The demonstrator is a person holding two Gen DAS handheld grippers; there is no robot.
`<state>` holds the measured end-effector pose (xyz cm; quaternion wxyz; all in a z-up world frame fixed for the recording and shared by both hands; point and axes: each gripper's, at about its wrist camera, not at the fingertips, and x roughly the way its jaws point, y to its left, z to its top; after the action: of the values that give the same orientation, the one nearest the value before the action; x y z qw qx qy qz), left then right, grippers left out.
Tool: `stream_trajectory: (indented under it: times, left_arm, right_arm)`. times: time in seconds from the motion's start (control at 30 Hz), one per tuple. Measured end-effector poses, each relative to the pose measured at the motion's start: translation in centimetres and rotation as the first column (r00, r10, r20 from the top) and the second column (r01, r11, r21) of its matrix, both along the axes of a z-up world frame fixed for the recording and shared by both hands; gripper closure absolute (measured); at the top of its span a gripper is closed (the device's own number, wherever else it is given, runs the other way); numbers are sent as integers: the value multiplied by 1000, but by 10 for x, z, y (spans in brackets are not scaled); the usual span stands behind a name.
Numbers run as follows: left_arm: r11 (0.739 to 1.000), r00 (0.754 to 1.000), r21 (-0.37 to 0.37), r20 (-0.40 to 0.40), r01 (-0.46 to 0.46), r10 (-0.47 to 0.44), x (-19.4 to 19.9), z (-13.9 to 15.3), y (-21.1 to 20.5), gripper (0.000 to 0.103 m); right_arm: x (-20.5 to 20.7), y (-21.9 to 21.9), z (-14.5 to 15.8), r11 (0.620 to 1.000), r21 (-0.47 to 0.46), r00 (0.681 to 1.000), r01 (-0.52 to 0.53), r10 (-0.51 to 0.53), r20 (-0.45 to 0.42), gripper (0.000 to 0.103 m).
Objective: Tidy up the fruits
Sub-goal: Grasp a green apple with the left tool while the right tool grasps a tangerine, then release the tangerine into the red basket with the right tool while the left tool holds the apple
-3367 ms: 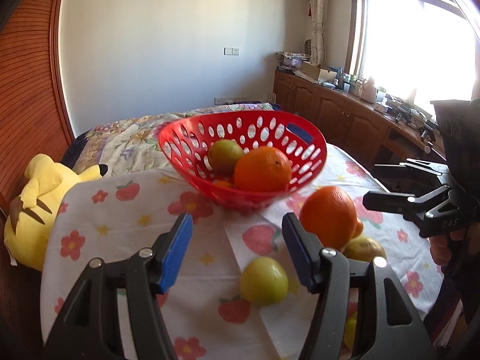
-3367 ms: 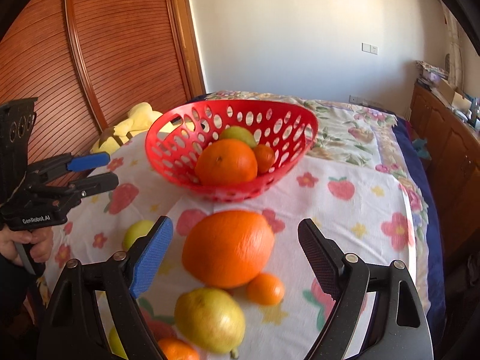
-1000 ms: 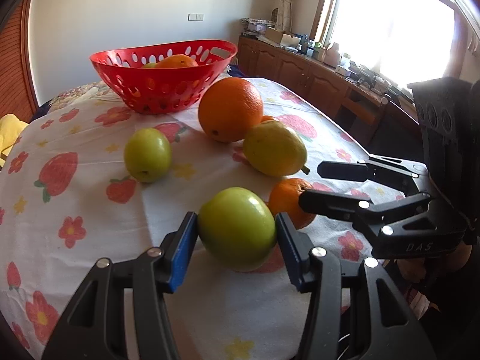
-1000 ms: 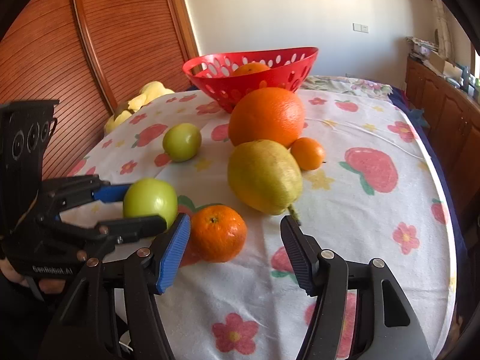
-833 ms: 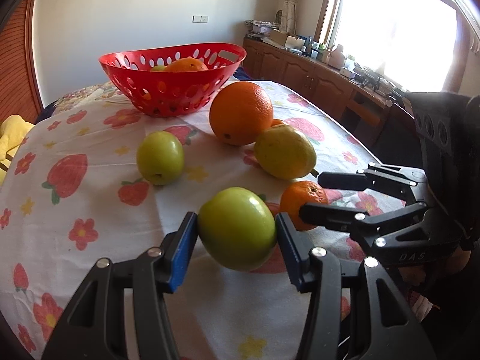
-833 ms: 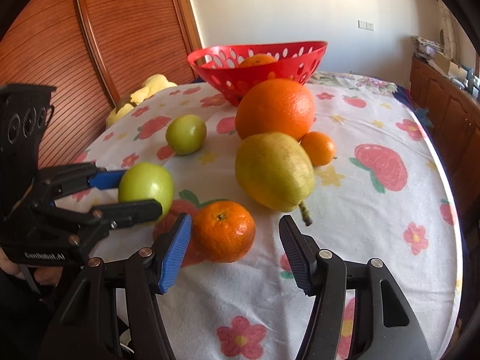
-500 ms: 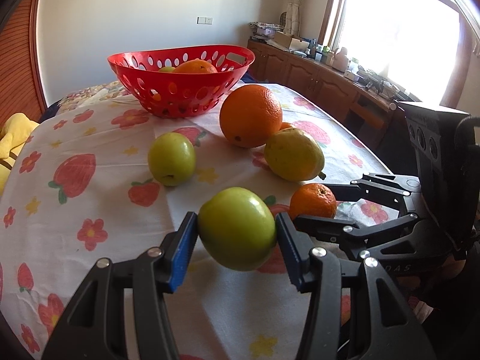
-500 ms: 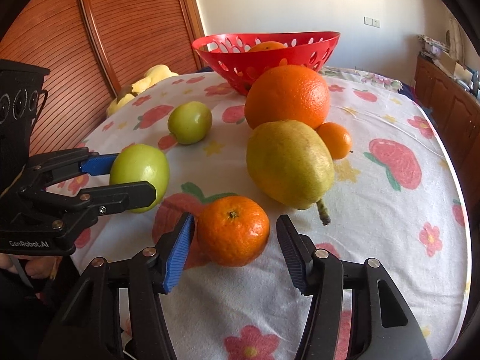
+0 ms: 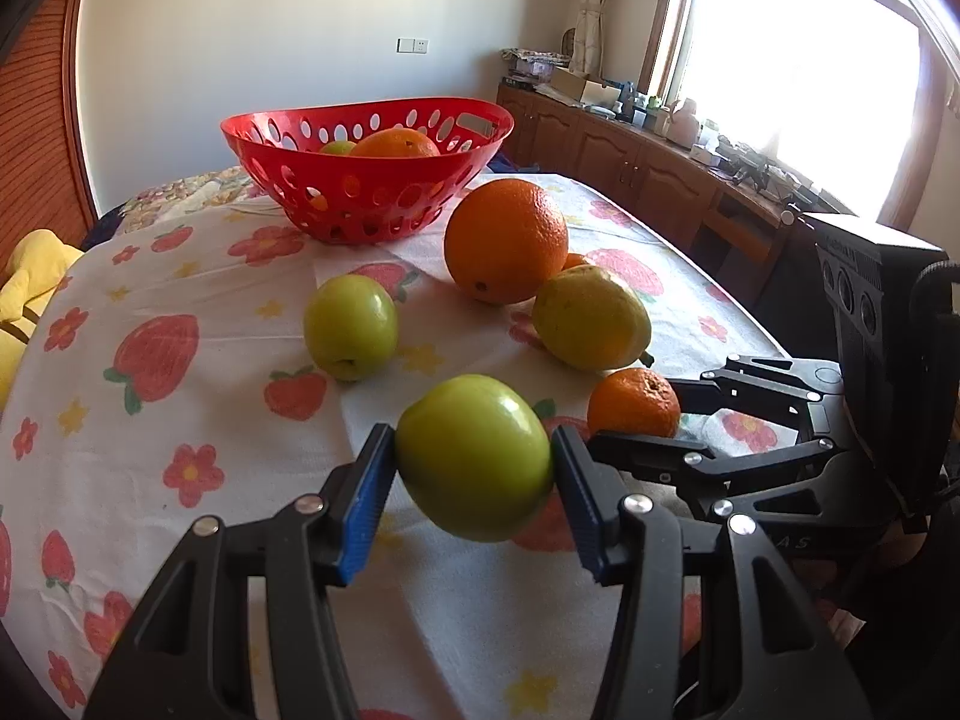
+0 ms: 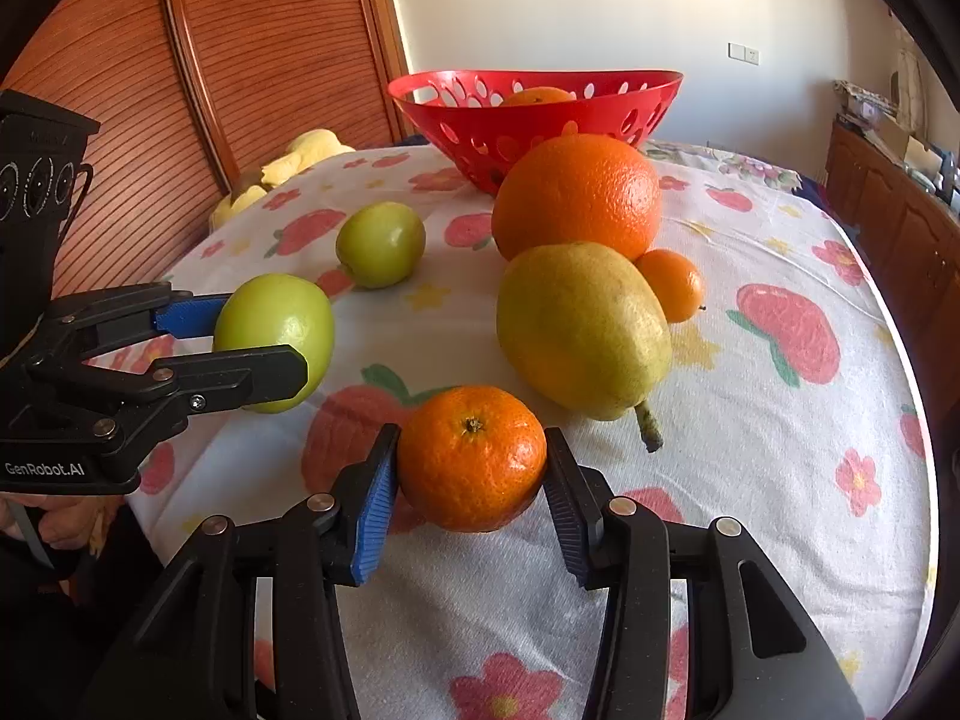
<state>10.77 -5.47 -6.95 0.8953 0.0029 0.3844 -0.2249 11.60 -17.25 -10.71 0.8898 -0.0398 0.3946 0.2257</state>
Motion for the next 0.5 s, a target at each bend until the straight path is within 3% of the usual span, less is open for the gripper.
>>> stream_trajectory:
  times: [0.5]
  left_arm:
    - [1000,999,-4,35,-17,17,4,14,6,51]
  right_arm:
    - [1,-2,28,1000,19,998,-10,9,65,56]
